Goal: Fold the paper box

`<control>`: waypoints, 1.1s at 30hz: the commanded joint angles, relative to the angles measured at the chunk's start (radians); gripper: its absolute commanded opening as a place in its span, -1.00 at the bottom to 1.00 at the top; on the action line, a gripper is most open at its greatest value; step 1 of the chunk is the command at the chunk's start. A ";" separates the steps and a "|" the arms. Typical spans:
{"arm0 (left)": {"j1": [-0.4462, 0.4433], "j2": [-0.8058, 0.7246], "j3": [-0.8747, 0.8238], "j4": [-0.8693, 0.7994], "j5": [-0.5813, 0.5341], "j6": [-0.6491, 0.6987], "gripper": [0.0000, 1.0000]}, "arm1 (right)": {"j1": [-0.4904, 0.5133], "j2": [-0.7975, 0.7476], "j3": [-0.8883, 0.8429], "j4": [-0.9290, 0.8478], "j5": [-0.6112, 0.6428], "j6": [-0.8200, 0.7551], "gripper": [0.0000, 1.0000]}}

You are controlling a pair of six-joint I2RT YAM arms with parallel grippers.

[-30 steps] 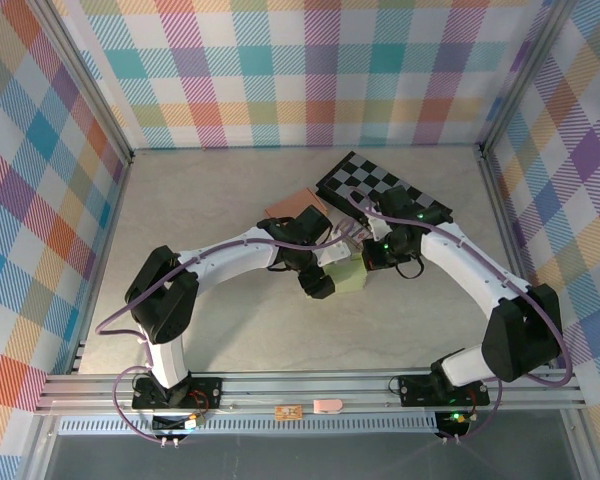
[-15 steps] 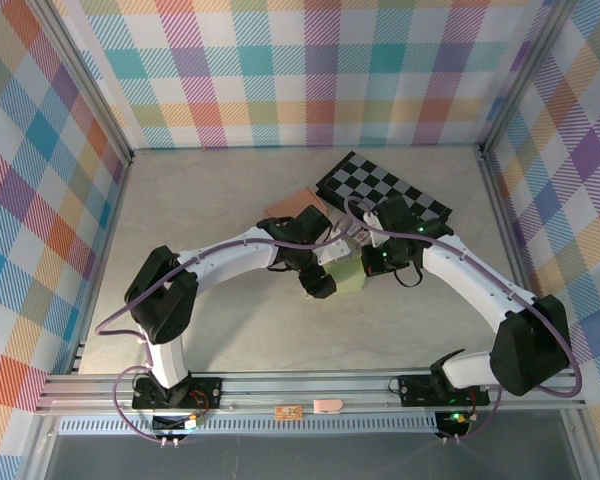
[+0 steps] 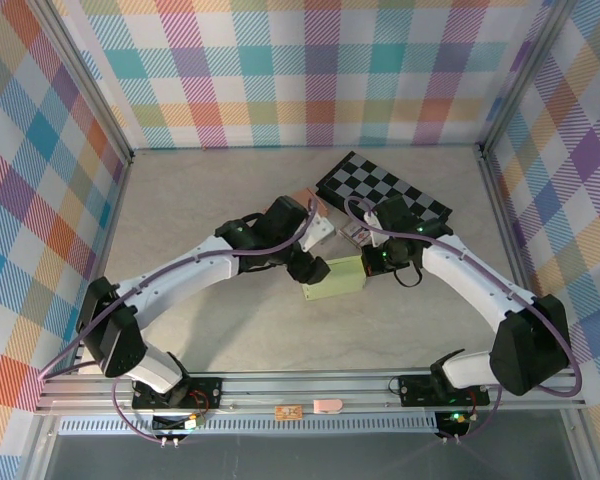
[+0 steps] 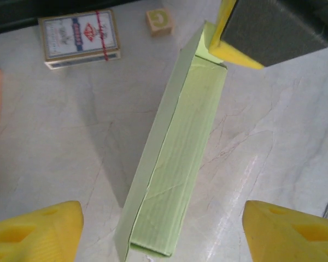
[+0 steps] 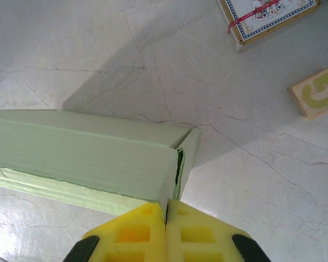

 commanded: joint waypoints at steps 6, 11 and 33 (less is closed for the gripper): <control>0.065 -0.017 -0.003 -0.249 -0.015 -0.229 0.04 | 0.013 0.021 0.034 -0.040 0.016 0.022 -0.93; 0.078 0.018 0.020 -0.245 0.008 -0.243 -0.02 | 0.014 0.027 0.038 -0.043 0.017 0.022 -0.93; 0.071 0.126 0.090 -0.201 0.064 -0.265 -0.43 | 0.014 0.033 0.050 -0.050 0.031 0.034 -0.93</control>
